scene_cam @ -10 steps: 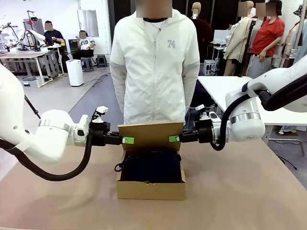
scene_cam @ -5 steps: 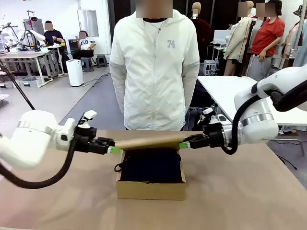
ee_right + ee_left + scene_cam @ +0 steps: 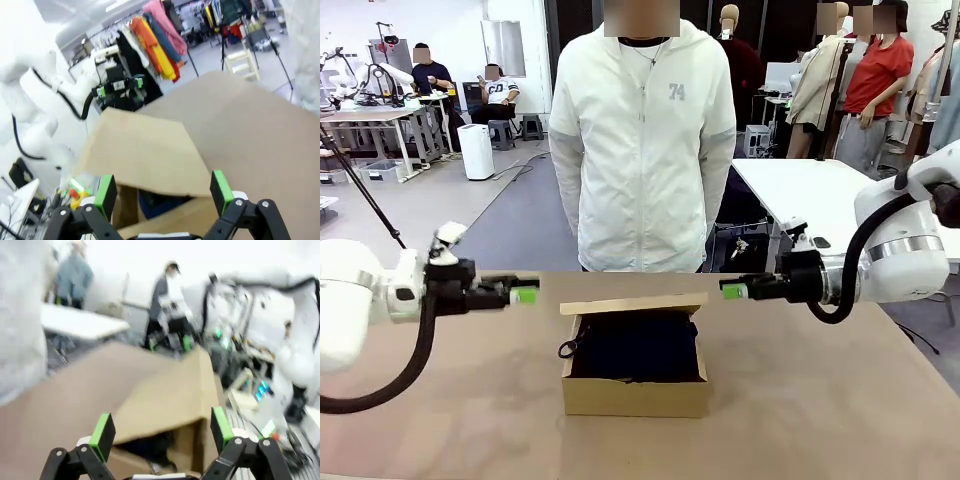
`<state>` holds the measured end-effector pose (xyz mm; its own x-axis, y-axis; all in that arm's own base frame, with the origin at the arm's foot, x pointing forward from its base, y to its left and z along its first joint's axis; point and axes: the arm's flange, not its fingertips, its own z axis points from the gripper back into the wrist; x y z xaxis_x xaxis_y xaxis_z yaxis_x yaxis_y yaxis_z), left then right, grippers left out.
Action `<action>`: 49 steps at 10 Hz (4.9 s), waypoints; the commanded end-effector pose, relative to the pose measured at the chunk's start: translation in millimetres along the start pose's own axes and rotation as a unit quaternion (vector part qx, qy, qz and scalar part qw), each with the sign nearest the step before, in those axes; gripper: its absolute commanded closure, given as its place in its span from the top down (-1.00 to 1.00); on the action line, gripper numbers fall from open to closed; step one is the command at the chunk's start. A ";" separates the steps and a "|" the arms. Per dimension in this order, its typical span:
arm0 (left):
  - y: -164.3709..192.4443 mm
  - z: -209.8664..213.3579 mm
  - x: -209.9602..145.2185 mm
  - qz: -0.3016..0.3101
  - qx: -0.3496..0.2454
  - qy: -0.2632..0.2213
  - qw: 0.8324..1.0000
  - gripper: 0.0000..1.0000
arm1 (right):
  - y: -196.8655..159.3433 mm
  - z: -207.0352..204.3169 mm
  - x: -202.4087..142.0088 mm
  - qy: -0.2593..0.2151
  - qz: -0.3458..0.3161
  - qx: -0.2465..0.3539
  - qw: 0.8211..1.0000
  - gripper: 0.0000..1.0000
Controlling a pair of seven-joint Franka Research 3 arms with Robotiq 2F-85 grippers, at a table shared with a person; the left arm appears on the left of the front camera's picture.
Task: Pack the items into the box.
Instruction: Close the Mailer Box.
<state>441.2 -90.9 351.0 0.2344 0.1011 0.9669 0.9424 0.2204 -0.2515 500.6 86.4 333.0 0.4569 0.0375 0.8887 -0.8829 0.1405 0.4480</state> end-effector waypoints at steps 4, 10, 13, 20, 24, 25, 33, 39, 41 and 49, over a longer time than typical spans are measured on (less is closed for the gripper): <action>32.8 -65.6 9.9 0.047 0.006 -0.106 0.993 1.00 | -25.8 -83.6 11.8 -0.069 -0.025 -0.033 0.997 1.00; 32.1 -138.0 -32.8 0.048 -0.137 0.180 0.973 1.00 | 25.9 -112.7 -29.3 0.144 0.024 -0.045 0.988 1.00; 30.0 -143.0 -46.6 0.011 -0.149 0.244 0.958 1.00 | 30.8 -121.1 -54.5 0.178 0.060 -0.088 0.978 1.00; 41.4 -145.5 -77.5 0.023 -0.136 0.322 0.937 1.00 | 16.1 -119.9 -54.9 0.193 0.078 -0.084 0.975 1.00; 25.9 -126.8 -47.8 -0.029 -0.132 0.233 0.963 1.00 | 21.9 -105.3 -42.9 0.143 0.093 -0.038 0.985 1.00; 15.7 -118.0 -30.7 -0.038 -0.134 0.192 0.971 1.00 | 26.1 -92.1 -25.9 0.074 0.062 -0.017 0.995 1.00; -37.7 33.2 6.4 0.393 -0.113 0.004 0.913 1.00 | 69.0 64.7 22.5 0.049 -0.406 -0.013 0.912 1.00; -23.1 105.2 -28.6 0.463 0.019 0.030 0.885 1.00 | 70.7 129.9 -2.9 0.037 -0.500 -0.038 0.864 1.00; -23.1 105.2 -28.6 0.463 0.019 0.030 0.885 1.00 | 70.7 129.9 -2.9 0.037 -0.500 -0.038 0.864 1.00; -23.1 105.2 -28.6 0.463 0.019 0.030 0.885 1.00 | 70.7 129.9 -2.9 0.037 -0.500 -0.038 0.864 1.00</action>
<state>387.5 0.9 324.0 0.9236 0.1965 0.3290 0.3130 0.1087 -0.9435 421.5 -33.0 374.1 0.9970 -0.0719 0.0279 -0.0132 0.1971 0.9803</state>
